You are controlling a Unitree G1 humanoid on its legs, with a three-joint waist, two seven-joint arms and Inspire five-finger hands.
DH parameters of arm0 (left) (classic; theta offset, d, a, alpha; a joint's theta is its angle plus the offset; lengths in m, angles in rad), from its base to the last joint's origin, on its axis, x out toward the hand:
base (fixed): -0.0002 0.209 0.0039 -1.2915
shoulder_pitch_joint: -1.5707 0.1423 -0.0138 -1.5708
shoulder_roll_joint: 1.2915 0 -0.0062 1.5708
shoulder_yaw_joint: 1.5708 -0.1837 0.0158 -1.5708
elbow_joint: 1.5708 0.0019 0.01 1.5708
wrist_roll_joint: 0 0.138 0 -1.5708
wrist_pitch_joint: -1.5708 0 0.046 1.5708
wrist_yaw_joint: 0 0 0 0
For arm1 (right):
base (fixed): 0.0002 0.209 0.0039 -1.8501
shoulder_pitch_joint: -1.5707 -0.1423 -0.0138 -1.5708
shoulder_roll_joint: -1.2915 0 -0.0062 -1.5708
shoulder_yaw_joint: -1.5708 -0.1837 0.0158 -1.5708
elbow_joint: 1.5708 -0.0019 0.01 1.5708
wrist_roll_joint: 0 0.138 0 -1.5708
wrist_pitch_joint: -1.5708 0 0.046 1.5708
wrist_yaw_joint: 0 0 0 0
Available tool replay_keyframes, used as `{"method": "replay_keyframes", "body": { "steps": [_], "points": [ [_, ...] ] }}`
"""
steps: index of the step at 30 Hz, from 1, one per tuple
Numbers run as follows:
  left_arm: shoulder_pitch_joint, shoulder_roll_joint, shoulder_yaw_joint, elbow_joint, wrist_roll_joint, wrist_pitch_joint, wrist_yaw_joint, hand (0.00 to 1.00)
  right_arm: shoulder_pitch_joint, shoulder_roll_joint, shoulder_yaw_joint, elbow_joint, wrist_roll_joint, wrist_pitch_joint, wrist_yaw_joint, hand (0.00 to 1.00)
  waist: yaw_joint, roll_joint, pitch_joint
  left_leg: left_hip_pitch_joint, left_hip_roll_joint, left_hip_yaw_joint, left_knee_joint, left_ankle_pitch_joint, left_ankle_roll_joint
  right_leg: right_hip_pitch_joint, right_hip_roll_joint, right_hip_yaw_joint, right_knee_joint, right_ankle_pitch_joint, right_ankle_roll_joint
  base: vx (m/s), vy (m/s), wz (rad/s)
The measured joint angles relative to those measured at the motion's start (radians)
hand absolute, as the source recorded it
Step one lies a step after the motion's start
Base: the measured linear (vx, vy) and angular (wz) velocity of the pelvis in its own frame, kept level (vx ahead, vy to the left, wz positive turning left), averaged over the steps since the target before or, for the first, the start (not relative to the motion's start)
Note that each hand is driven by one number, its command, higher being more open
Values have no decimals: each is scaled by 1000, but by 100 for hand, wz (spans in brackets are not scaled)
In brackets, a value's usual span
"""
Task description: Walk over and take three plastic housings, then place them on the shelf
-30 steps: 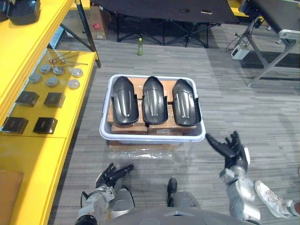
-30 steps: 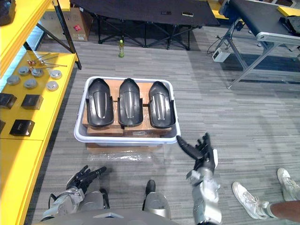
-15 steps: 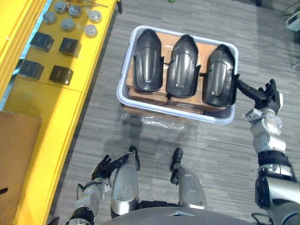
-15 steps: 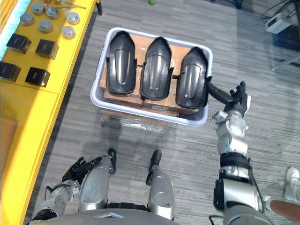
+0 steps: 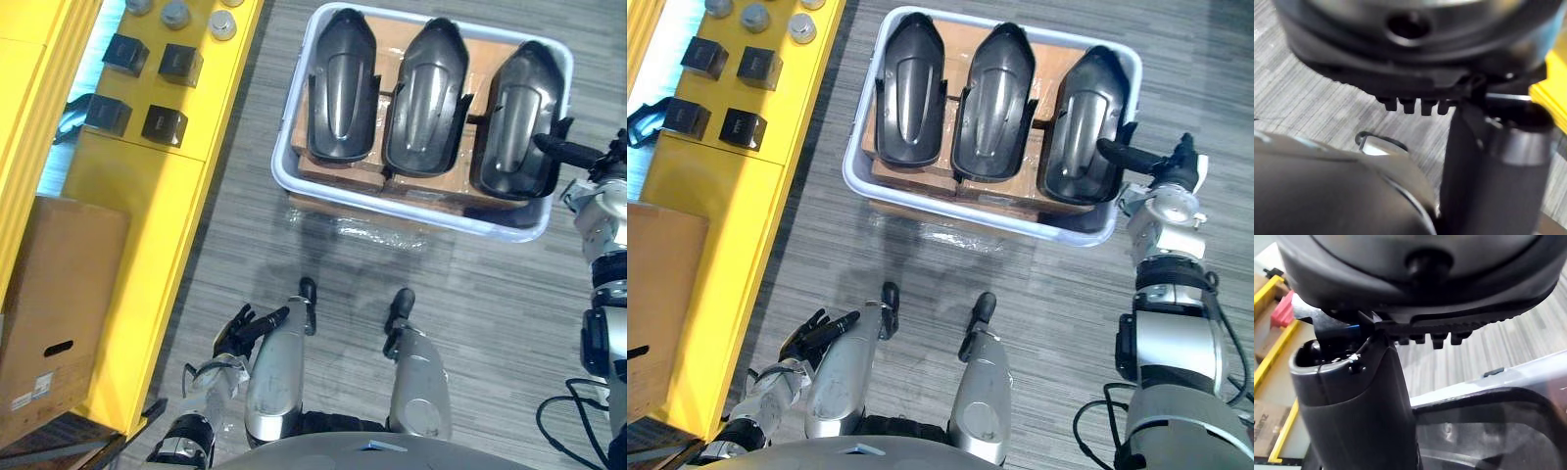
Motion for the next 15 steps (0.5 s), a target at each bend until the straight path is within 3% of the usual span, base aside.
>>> {"method": "replay_keyframes", "body": {
  "steps": [6,15],
  "points": [
    [-1,-11,-3,11,-41,0,-8,100,-8,-17,4,6,-59,93,4,100,-2,3,1,-3,-10,1,-17,19,-6,-43,-21,3,73,-35,-6,-14,-13,3],
    [-1,-27,-2,7,-42,-16,-24,100,-64,-20,46,4,-78,101,14,100,0,26,1,-39,-15,-19,1,35,-14,-106,-42,-7,184,-90,-22,-17,-37,9]
  ]
}}
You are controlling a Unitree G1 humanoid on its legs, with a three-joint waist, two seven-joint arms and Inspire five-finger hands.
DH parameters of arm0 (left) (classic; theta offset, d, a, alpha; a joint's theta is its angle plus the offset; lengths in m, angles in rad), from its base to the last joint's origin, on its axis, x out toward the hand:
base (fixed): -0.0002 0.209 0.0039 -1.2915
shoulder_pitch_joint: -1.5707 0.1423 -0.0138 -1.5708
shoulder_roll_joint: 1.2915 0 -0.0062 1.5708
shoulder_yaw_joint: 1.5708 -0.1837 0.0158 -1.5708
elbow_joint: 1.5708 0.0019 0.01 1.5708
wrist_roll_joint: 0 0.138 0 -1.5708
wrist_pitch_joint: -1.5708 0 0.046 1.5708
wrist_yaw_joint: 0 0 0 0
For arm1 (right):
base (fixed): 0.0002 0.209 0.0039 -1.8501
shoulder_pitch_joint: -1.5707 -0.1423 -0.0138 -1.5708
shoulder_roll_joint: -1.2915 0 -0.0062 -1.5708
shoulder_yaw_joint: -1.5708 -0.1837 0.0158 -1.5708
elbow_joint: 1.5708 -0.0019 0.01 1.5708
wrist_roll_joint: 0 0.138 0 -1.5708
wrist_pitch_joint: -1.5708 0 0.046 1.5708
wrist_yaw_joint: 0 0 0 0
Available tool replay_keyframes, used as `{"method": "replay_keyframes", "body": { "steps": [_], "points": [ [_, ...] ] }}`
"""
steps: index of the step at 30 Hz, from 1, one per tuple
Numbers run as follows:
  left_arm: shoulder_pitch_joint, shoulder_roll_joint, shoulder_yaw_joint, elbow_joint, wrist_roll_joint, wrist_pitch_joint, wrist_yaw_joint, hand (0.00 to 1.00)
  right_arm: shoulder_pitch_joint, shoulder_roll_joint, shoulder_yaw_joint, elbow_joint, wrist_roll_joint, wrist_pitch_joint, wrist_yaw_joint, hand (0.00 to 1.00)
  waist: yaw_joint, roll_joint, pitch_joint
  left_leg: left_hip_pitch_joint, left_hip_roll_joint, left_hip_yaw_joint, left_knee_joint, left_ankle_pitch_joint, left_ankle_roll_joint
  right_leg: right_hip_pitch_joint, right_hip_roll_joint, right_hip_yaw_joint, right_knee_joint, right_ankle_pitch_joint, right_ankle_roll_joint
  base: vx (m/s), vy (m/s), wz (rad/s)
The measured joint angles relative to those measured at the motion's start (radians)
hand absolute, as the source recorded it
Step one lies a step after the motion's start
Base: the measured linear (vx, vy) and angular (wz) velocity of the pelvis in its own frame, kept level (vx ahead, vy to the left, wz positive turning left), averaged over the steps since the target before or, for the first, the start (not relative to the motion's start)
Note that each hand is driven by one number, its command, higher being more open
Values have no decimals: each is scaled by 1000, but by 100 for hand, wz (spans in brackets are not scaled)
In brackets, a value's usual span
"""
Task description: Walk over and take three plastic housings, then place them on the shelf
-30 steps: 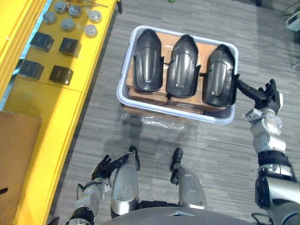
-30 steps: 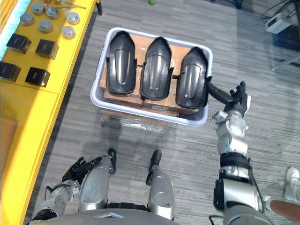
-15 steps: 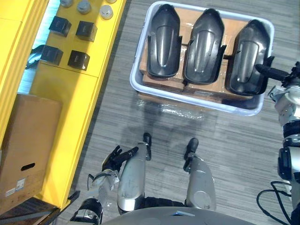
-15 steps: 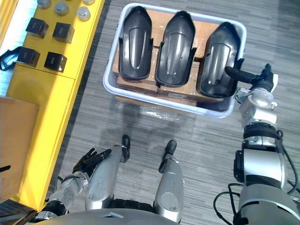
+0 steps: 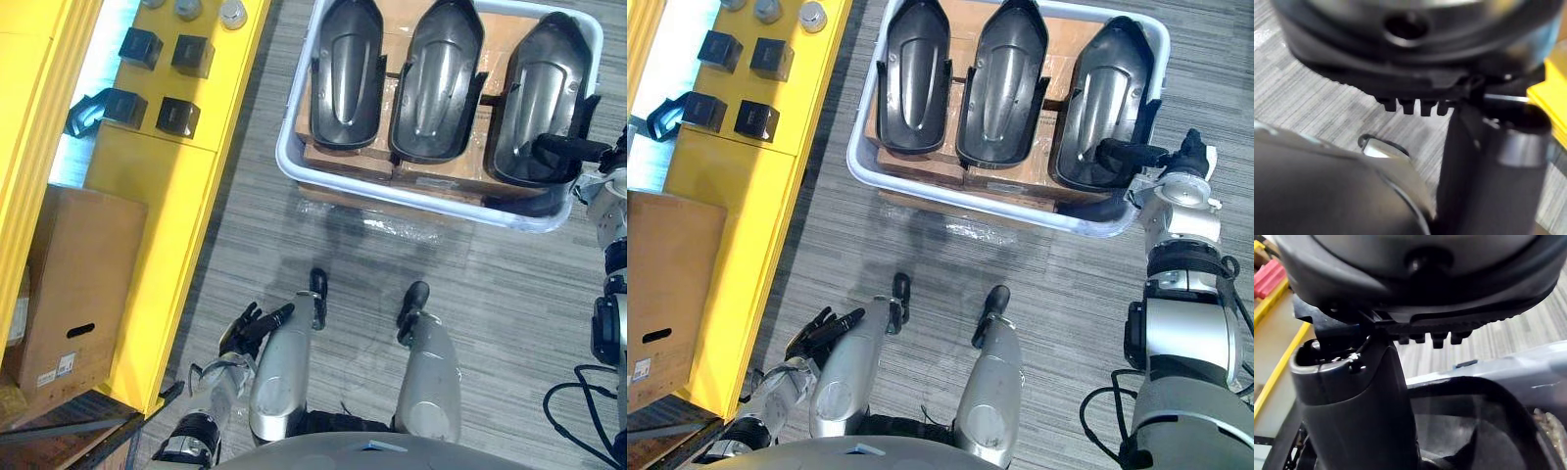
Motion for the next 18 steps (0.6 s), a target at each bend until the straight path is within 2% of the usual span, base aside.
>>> {"method": "replay_keyframes", "body": {
  "steps": [7,11,12,15,18],
  "points": [
    [0,-1,0,-7,0,-7,-14,100,-70,-58,54,-30,-37,-3,-4,100,10,3,0,-29,0,-6,0,11,-8,-42,-5,0,38,-12,-9,-18,-13,2],
    [1,-1,0,-7,0,-11,-14,100,-88,-60,71,-31,-41,-3,-7,100,8,3,-1,-29,1,-7,1,13,-10,-44,-5,0,43,-14,-12,0,0,0],
    [1,-2,-1,-7,0,-12,-15,100,-88,-60,71,-31,-44,0,-8,0,8,3,-1,-29,1,-7,1,13,-10,-44,-5,0,43,-14,-13,0,0,0],
    [1,-1,-7,-7,0,-21,-15,100,-92,-60,74,-31,-78,20,-14,0,11,3,-1,-29,2,-8,1,13,-10,-44,-5,-1,45,-15,-13,0,0,0],
    [1,0,-12,-8,-1,-24,-13,100,-103,-60,85,-31,-80,79,-15,0,13,3,-1,-29,2,-8,1,14,-11,-44,-5,-2,45,-15,-13,0,0,0]
  ]
}}
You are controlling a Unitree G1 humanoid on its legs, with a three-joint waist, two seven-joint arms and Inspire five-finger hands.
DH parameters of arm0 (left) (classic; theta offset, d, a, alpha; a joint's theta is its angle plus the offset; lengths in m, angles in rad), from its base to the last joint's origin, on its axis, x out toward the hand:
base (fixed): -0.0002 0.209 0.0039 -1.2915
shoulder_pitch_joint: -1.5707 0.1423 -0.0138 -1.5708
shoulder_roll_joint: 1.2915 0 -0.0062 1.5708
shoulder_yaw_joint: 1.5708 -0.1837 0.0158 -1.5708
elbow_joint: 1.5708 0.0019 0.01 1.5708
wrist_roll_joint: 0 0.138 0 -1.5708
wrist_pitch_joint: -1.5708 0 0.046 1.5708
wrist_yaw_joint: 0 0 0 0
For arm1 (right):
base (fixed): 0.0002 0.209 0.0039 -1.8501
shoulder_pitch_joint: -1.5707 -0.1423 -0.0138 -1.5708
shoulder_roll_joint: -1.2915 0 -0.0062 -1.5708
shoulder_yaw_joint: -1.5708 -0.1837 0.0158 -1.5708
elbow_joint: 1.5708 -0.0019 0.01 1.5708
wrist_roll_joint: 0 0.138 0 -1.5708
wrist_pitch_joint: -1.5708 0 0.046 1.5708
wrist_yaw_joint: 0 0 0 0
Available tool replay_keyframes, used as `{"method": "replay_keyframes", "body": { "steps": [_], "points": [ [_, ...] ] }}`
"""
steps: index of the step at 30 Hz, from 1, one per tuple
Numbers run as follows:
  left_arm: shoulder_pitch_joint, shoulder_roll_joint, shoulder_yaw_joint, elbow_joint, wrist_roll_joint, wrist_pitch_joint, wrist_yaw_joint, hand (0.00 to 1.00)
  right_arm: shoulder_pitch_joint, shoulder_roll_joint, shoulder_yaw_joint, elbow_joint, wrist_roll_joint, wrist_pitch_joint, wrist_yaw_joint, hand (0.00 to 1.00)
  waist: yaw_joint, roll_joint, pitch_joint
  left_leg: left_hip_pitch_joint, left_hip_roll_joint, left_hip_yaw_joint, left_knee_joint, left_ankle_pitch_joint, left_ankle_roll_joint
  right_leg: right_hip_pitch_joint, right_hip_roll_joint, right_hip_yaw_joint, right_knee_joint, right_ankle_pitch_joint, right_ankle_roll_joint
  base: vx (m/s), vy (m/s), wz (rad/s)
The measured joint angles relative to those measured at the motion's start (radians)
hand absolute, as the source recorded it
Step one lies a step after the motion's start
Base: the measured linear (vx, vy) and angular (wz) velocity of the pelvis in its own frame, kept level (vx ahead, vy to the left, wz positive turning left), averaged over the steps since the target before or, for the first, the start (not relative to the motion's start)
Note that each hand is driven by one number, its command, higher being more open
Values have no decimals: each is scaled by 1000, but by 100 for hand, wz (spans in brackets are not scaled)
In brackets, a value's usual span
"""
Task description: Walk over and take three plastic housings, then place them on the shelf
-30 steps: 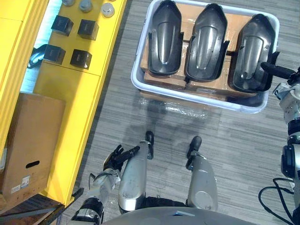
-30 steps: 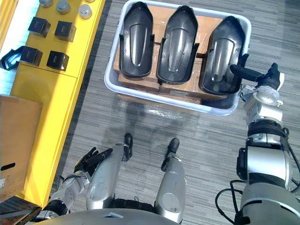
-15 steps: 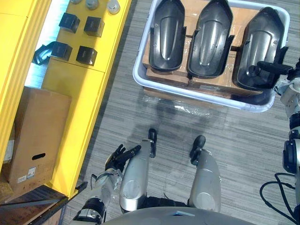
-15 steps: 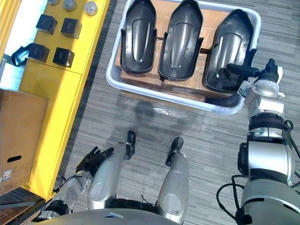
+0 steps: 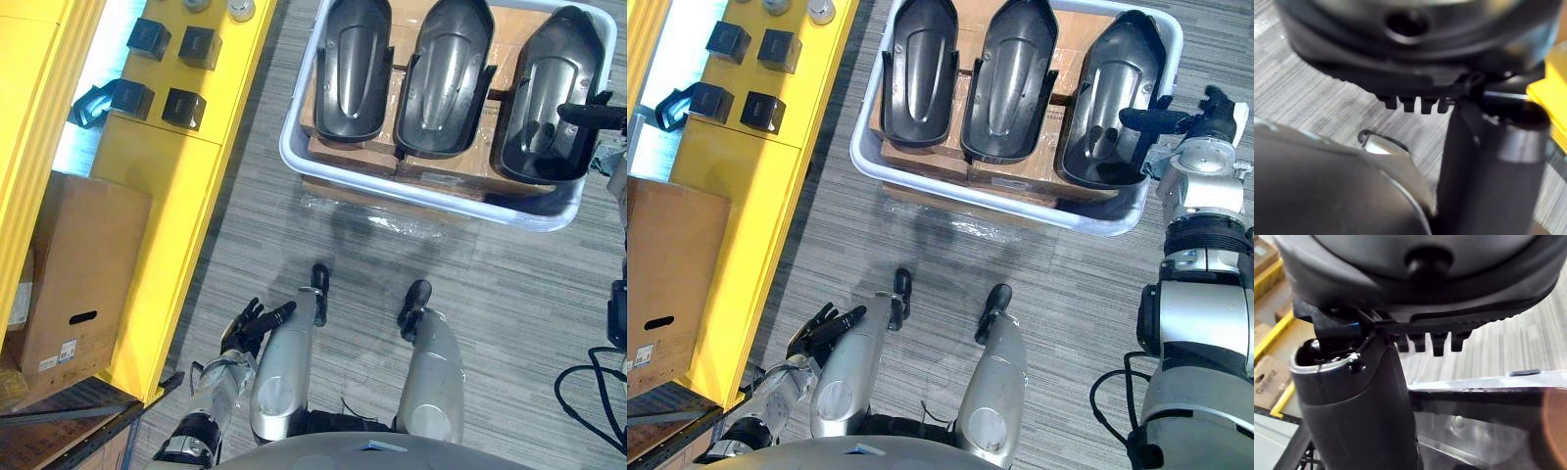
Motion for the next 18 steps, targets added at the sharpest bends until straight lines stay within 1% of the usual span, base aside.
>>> {"method": "replay_keyframes", "body": {
  "steps": [3,9,10,15,18],
  "points": [
    [0,1,-7,-2,-6,0,1,100,-7,0,8,13,-38,54,2,0,6,1,-1,0,0,-1,-3,3,0,0,-1,-3,1,0,-1,0,0,0],
    [0,0,-11,-1,-31,0,10,100,-22,-5,8,31,-35,105,-19,0,7,1,-1,1,-1,-1,-18,14,-1,0,-7,-10,-2,-1,-1,4,-3,2],
    [2,-1,-11,0,-49,1,19,100,-19,-5,30,35,-57,123,-11,0,6,1,-1,1,0,-4,-21,17,-2,0,-8,-11,-2,-1,-2,15,-4,4],
    [2,-1,-12,1,-72,0,45,100,-25,10,20,39,-55,129,-35,0,10,3,-2,7,0,-3,-35,26,-5,2,-9,-11,-4,-1,-3,0,0,0],
    [2,-2,-11,1,-72,0,59,100,-25,12,13,38,-54,144,-51,0,11,3,-2,15,0,0,-41,28,-5,4,-9,-10,-4,-2,-4,-1,-1,-2]
  ]
}}
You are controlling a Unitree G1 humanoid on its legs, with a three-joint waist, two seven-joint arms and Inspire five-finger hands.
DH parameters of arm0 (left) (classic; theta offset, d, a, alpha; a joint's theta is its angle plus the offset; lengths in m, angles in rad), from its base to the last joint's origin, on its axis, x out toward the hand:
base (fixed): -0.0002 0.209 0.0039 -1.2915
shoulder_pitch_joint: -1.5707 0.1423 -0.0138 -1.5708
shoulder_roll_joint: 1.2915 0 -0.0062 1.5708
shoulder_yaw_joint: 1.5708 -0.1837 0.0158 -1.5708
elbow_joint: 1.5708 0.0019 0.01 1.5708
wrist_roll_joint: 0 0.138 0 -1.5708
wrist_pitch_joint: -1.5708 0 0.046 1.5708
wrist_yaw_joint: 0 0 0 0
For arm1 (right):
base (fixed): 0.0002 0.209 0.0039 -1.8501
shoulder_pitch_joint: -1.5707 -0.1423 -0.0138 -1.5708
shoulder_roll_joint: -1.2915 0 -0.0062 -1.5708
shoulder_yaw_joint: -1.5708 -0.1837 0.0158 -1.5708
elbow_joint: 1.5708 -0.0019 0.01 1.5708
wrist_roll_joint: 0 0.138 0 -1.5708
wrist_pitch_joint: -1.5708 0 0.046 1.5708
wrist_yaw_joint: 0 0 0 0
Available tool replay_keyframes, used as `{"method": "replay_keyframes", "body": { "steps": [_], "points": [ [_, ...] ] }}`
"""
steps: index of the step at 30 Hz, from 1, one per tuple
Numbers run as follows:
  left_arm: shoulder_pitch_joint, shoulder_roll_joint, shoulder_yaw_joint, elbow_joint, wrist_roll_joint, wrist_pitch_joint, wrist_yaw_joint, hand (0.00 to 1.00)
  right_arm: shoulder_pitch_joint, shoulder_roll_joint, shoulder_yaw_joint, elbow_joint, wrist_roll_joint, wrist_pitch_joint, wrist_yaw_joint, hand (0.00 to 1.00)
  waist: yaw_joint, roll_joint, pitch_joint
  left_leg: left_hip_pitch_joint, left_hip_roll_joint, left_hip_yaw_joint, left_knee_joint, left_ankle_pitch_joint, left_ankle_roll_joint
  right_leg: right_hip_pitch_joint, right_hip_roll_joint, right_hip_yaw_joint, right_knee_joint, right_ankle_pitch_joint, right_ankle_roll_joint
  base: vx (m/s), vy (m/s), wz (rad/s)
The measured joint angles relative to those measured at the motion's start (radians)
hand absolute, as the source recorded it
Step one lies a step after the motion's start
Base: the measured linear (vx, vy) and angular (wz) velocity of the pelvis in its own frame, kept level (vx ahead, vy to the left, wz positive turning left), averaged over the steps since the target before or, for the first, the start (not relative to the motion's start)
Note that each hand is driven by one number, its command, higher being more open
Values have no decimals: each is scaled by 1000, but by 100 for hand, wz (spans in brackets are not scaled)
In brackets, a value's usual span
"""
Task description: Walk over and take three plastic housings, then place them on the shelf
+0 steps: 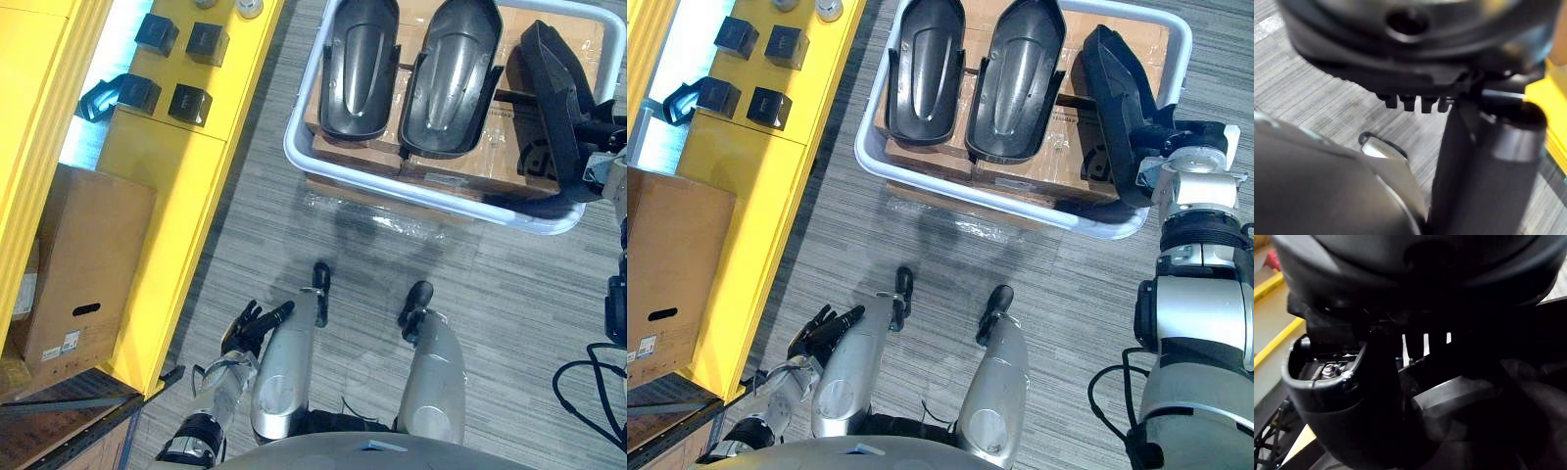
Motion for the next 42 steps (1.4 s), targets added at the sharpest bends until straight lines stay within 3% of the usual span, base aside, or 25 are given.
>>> {"method": "replay_keyframes", "body": {
  "steps": [10,15,22,26,31,35,36,40,41,42],
  "points": [
    [2,-16,0,-1,1,-1,8,100,64,21,-89,0,-1,0,-17,0,-15,0,-1,81,-2,13,-59,19,-4,63,0,0,-25,-1,-1,16,-1,-1],
    [11,-17,-12,-3,6,-3,0,100,114,52,-145,-18,-23,-74,-40,0,-41,-1,-1,166,-8,12,-128,43,-12,135,3,-10,-60,-1,-1,38,-8,3],
    [106,3,-13,-103,15,1,36,100,295,81,-240,-214,-179,-247,-131,0,-85,-20,-4,339,-3,-1,-278,84,-26,310,48,-40,-205,31,6,71,-4,1],
    [199,18,91,-220,108,1,69,100,476,179,-286,-428,-272,-289,-173,0,-100,-74,-98,415,8,2,-375,105,-35,387,80,-53,-310,55,7,148,-15,-6],
    [248,88,182,-492,175,5,97,100,650,281,-307,-664,-376,-311,-182,0,-106,-107,-193,453,16,3,-401,106,-38,477,107,-75,-439,95,11,131,-10,3],
    [244,109,286,-788,213,24,94,100,728,346,-321,-784,-448,-347,-202,0,-107,-107,-229,493,7,-4,-415,104,-40,540,105,-101,-482,105,17,50,14,14],
    [235,116,291,-1019,218,57,89,100,747,387,-321,-857,-494,-414,-258,0,-95,-86,-283,527,-3,-8,-432,102,-37,594,103,-116,-528,122,29,0,20,14],
    [246,114,286,-1020,219,104,100,100,747,387,-323,-857,-527,-434,-282,0,-91,-84,-293,535,-3,-8,-445,102,-37,601,105,-122,-534,129,29,-53,10,4],
    [245,61,276,-1052,188,113,118,100,747,442,-318,-892,-535,-435,-314,0,-82,-85,-312,543,-6,-5,-467,104,-36,604,106,-122,-554,144,30,-76,22,-4],
    [245,47,262,-1082,81,131,82,100,747,469,-306,-916,-563,-443,-352,0,-81,-84,-317,543,-8,-5,-466,104,-35,607,104,-122,-557,146,31,-64,28,-3]
  ]
}}
